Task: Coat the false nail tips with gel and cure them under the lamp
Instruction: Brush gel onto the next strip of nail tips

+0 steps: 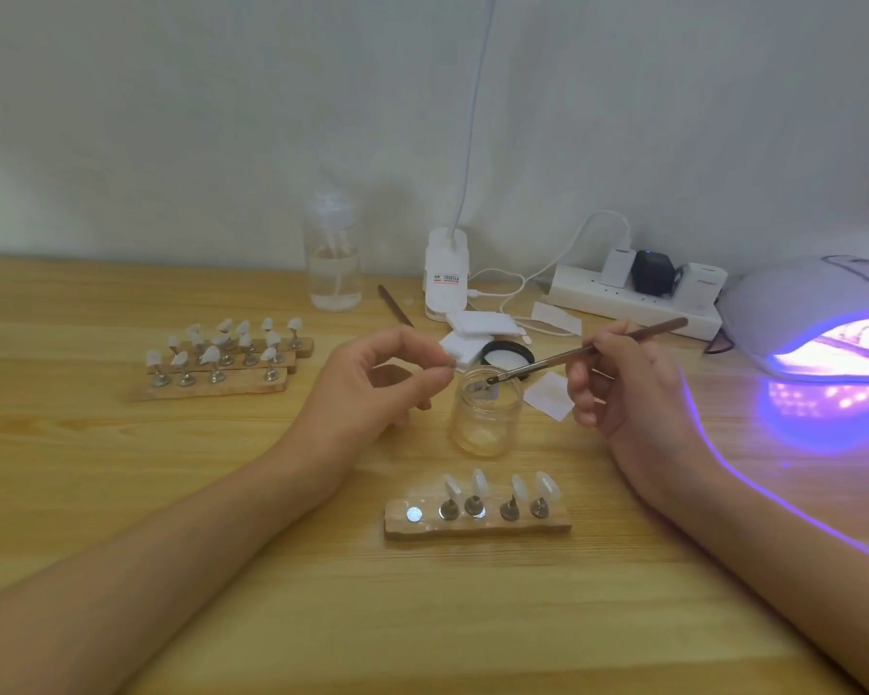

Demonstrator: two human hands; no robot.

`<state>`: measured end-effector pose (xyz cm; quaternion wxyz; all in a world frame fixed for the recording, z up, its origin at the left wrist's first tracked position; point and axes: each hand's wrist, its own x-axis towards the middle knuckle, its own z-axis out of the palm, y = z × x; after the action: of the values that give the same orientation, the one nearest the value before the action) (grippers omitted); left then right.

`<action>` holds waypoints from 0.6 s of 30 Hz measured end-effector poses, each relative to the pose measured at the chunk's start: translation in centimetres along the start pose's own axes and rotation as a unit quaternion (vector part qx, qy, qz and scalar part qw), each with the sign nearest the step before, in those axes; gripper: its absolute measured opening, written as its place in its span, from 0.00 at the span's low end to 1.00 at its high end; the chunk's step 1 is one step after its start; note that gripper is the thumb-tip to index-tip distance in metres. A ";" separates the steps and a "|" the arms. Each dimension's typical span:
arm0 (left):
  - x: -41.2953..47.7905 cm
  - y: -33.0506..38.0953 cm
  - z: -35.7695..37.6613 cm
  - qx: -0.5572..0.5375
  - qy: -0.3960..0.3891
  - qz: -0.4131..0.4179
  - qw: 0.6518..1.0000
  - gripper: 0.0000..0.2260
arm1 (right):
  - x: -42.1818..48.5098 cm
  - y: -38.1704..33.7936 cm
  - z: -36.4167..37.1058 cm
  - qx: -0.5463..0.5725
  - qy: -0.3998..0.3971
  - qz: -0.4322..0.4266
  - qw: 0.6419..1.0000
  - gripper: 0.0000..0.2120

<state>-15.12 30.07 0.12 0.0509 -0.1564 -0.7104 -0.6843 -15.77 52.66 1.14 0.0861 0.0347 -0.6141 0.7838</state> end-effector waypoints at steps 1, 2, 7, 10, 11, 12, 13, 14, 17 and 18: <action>-0.1 0.0 0.1 0.012 0.002 0.000 1.000 0.05 | -0.1 0.0 -0.1 0.013 0.002 0.004 1.000 0.10; -0.1 -0.1 0.1 0.023 0.005 -0.001 1.000 0.04 | -0.1 0.1 -0.2 0.024 0.003 0.007 1.000 0.09; -0.1 -0.3 0.3 0.051 0.003 -0.001 0.999 0.04 | -0.3 0.0 -0.3 0.043 -0.008 0.014 0.999 0.08; 0.0 -0.4 0.1 0.046 0.000 -0.001 0.999 0.05 | -0.3 0.0 -0.1 0.031 -0.016 0.003 0.999 0.09; 0.0 -0.4 0.1 0.046 -0.002 -0.001 0.999 0.05 | -0.4 0.0 0.0 0.028 -0.018 0.003 0.999 0.10; 0.0 -0.5 0.1 0.047 -0.005 -0.002 0.999 0.05 | -0.4 0.1 0.1 0.025 -0.020 0.003 0.999 0.10; 0.0 -0.5 0.0 0.047 -0.007 -0.003 0.999 0.05 | -0.3 0.1 0.2 0.024 -0.023 0.003 0.999 0.11; 0.0 -0.5 0.0 0.046 -0.009 -0.002 0.999 0.05 | -0.3 0.2 0.3 0.024 -0.025 0.003 0.999 0.11; 0.0 -0.5 0.0 0.045 -0.017 0.001 0.999 0.06 | -0.2 0.2 0.4 0.026 -0.035 0.003 0.999 0.11; -0.1 -0.4 0.0 0.046 -0.020 0.003 0.999 0.06 | -0.2 0.2 0.4 0.027 -0.039 0.002 0.999 0.11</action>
<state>-15.18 30.05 -0.28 0.0464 -0.1695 -0.7417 -0.6473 -15.65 52.17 0.98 0.0593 0.0660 -0.5954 0.7985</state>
